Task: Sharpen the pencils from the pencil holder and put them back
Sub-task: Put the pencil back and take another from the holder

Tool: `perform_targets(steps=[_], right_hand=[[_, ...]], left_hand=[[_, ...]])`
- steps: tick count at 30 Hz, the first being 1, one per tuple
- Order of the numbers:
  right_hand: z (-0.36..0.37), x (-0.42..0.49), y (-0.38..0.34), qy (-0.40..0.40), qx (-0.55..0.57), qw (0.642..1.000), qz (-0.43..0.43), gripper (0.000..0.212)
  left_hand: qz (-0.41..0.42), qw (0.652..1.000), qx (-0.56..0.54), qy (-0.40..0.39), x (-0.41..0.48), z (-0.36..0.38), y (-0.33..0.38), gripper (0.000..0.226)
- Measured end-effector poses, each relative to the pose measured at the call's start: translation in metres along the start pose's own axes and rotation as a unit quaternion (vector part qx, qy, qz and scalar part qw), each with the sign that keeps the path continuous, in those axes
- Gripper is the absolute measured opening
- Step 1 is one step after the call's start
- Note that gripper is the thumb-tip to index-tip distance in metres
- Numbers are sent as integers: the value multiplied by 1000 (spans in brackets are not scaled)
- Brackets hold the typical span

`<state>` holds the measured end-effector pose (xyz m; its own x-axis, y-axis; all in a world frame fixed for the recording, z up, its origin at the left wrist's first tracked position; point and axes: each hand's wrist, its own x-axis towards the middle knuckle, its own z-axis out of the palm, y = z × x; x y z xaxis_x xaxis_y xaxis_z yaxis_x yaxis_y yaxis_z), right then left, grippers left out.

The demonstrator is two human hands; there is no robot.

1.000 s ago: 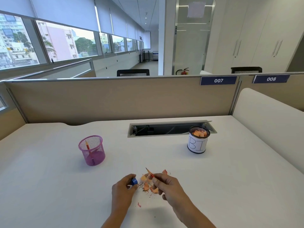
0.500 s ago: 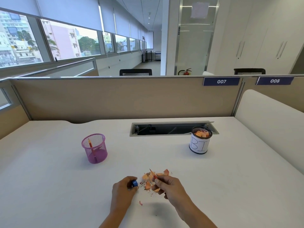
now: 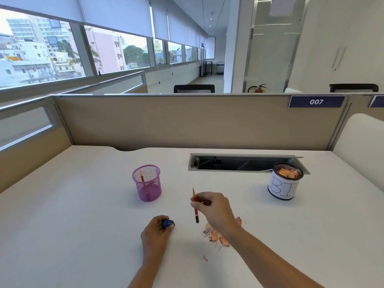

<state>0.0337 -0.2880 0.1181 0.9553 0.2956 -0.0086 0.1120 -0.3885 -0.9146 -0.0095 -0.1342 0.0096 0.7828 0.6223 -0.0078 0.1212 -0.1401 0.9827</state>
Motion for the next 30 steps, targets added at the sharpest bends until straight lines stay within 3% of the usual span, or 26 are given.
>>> perform_targets(steps=[7,11,15,20,26,30], right_hand=[[56,77,-66,14,-13,993,-116,17],[91,123,-76,15,-63,990,-126,13],[118,154,-73,-47,-133,985,-100,13],[142,168,-71,-148,-273,945,-106,19],[148,180,-75,-175,-371,907,-93,36],[142,179,-76,-188,-444,870,-106,30]], left_hand=[[8,1000,-11,0,2,4,-3,24],[8,1000,-2,-2,9,4,-10,29],[21,1000,14,-5,9,6,-15,31],[24,999,25,-16,7,6,-15,31],[29,999,14,-19,4,6,-10,32],[23,1000,7,-17,3,8,-10,32]])
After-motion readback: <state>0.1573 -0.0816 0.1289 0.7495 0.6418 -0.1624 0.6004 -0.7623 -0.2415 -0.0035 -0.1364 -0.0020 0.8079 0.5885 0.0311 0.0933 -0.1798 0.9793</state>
